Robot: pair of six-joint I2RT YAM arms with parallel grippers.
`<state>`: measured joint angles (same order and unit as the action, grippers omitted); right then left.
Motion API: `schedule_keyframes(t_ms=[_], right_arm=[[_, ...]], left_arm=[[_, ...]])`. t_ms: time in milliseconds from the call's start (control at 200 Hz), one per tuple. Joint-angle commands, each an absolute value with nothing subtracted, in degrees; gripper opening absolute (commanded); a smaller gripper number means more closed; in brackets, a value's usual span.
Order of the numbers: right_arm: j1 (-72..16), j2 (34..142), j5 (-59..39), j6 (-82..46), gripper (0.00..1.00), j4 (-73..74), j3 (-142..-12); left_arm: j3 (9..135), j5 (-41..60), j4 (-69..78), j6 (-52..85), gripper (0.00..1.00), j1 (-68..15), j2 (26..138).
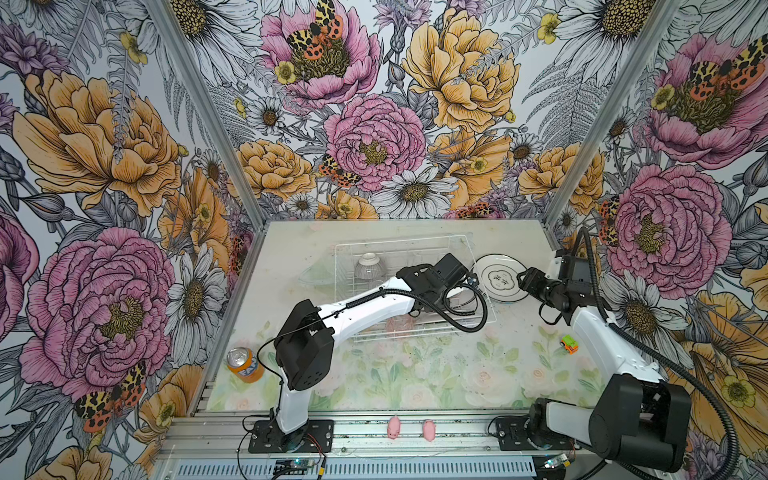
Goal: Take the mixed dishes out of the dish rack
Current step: 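Grasp the orange-sunburst plate in the rack with left gripper, then lift the orange-sunburst plate with left gripper while right gripper grasps its edge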
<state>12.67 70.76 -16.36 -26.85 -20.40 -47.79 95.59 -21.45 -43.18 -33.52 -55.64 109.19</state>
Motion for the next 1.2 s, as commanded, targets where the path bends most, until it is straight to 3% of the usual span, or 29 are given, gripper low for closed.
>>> schedule_keyframes(t_ms=[0, 320, 611, 926, 1196], right_arm=[[12.4, 68.27, -17.07, -25.77, 0.6, -19.69, -47.2], [12.39, 67.68, -18.2, -25.78, 0.6, -19.71, -47.26], [12.22, 64.78, -27.74, -24.79, 0.59, -15.05, -46.65], [10.83, 61.09, -48.47, -34.31, 0.59, 9.7, -39.49], [4.43, 61.39, -51.4, -32.43, 0.58, 10.76, -41.68]], left_arm=[[94.55, -23.11, -37.29, -31.21, 0.02, -54.81, 102.42], [92.47, -16.24, -33.07, -24.43, 0.02, -49.77, 94.1], [91.54, 3.09, -32.04, -13.95, 0.03, -42.75, 89.18], [86.12, 29.72, -19.74, 1.14, 0.04, -32.94, 87.96], [84.46, 41.32, -8.34, 11.98, 0.04, -29.66, 91.44]])
